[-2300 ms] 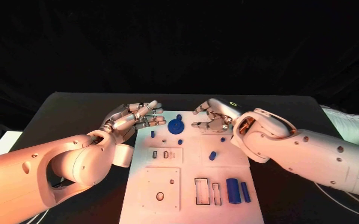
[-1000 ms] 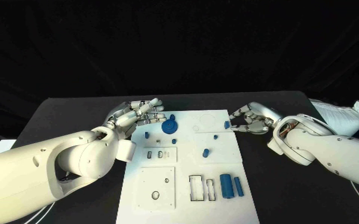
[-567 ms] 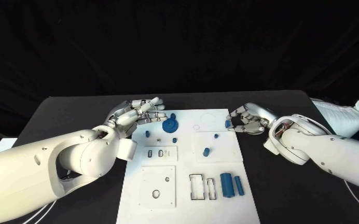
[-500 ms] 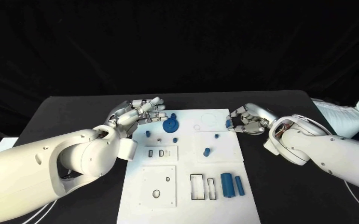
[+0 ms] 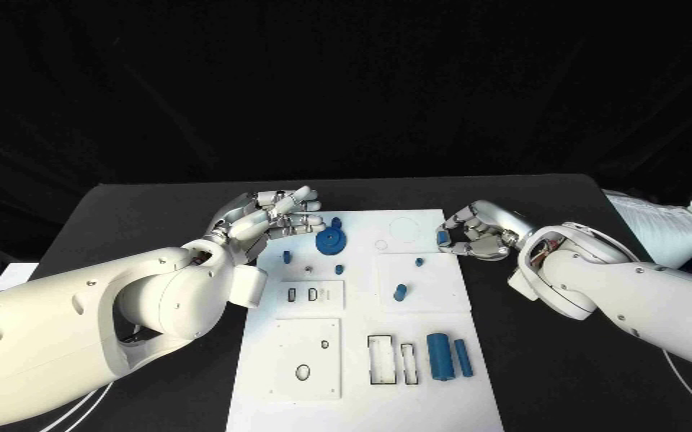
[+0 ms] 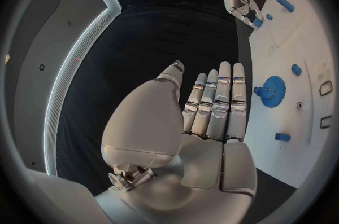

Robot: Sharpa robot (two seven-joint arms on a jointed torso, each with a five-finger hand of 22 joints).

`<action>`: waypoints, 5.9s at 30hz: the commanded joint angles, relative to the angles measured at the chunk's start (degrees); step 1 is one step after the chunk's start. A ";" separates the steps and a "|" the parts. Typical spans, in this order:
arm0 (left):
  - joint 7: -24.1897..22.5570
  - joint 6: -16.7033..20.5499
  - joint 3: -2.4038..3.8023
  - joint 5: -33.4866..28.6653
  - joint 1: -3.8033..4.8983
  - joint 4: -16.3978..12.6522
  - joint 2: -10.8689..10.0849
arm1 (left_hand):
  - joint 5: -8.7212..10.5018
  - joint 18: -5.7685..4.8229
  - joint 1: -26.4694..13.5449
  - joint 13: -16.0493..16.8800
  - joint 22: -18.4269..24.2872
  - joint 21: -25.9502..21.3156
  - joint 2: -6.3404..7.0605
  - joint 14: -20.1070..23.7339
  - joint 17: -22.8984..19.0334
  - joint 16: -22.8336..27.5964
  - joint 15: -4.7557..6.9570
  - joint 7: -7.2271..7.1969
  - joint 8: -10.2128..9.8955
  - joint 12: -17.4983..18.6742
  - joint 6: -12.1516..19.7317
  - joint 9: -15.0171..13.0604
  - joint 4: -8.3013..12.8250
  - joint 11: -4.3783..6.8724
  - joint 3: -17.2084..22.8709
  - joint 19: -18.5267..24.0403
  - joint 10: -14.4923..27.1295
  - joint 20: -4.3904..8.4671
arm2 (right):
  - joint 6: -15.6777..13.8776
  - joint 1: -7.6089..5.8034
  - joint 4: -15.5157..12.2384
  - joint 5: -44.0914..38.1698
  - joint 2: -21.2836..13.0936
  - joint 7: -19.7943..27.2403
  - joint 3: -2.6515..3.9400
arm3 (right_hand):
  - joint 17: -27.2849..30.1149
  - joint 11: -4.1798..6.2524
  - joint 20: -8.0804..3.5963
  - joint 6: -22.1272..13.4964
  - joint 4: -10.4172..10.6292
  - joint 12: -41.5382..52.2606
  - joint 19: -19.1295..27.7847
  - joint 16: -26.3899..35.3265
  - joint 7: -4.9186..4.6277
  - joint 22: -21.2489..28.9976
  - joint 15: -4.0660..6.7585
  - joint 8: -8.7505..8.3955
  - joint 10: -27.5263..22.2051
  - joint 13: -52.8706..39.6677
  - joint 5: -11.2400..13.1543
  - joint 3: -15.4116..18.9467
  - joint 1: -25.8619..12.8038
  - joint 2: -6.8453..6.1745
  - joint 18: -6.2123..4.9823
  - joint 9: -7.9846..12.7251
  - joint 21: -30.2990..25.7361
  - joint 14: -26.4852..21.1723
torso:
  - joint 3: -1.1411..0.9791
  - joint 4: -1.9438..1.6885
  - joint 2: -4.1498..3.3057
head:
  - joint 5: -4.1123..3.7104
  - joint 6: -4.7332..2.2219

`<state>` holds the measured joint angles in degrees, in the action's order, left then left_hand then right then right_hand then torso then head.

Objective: Assemble the parts on the task board

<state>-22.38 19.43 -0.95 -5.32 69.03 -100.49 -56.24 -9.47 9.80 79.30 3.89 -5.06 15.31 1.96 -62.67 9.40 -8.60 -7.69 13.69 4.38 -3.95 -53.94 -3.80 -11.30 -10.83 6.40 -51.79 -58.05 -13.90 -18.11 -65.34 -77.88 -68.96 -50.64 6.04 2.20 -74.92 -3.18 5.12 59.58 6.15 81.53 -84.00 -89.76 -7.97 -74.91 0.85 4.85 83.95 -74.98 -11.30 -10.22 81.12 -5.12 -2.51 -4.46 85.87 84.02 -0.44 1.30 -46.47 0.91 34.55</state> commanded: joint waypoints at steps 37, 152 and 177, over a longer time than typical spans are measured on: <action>-0.38 -1.15 0.02 -0.05 0.02 0.03 -0.20 | 0.05 0.69 0.64 0.01 0.09 -0.24 -0.23 0.29 0.11 0.43 -0.15 0.35 -0.34 0.20 0.09 -0.02 0.51 0.03 -0.05 0.00 0.27 -0.22 | -1.87 -0.22 -2.22 1.76 1.24 0.57 0.05 | -15.08 3.11 -2.59 7.42 -3.14 0.86 -2.44 -0.24 3.34 -7.25 2.80 3.67 2.92 -10.31 3.61 -2.44 0.14 3.47 0.76 -2.35 0.52 5.98 | 0.03 -0.06 0.02 | 0.36 0.11; 6.05 -3.53 0.02 6.25 0.09 4.31 -0.62 | 0.09 0.72 -0.10 0.88 -5.16 11.78 0.11 -22.84 10.51 -13.77 6.87 -3.90 0.65 -2.08 -5.85 -0.23 0.38 5.20 1.02 -17.55 -9.83 6.85 | -5.65 -0.73 -20.13 -6.55 6.48 2.47 -0.62 | -15.08 -0.54 0.16 -5.07 4.60 -15.54 -0.14 -0.24 -0.76 -2.02 -0.29 -0.58 -5.47 0.78 4.16 6.44 -5.80 -1.75 -0.34 0.38 -2.52 5.98 | 0.74 -0.93 0.89 | 3.96 3.56; 58.32 -21.22 0.04 55.79 4.07 8.80 5.37 | 5.12 -7.21 -12.12 60.19 -71.56 68.09 -2.29 -27.33 80.60 -81.40 12.28 -10.76 24.09 -64.37 -5.45 -18.39 -5.42 12.11 -12.17 -33.70 -18.13 12.29 | -7.89 -6.58 -16.96 14.35 -4.92 -1.18 -0.43 | -15.08 -0.09 -0.15 -3.87 4.35 -15.58 -0.05 -0.24 -0.32 -1.55 0.09 0.55 -5.33 1.44 0.53 7.35 -3.56 0.34 -0.44 0.13 -2.85 5.98 | 0.04 -0.14 3.33 | 4.75 4.30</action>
<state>26.64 2.64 -0.92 42.38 72.98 -91.84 -51.07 -4.46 3.10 67.21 63.83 -74.84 83.21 -0.15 -84.05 74.95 -89.83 4.11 2.94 28.16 -68.11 -59.51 -21.87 -16.70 0.76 -5.63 -83.93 -76.17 -1.81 -25.76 -71.91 -94.87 -56.75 -55.55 5.70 1.77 -74.95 -3.59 4.84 55.14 10.67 66.19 -83.89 -89.76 -8.29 -74.91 1.02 5.09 78.81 -73.59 -10.64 -3.01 77.00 -4.60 -2.59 -4.26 83.42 84.02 -0.34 1.07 -43.31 5.62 38.78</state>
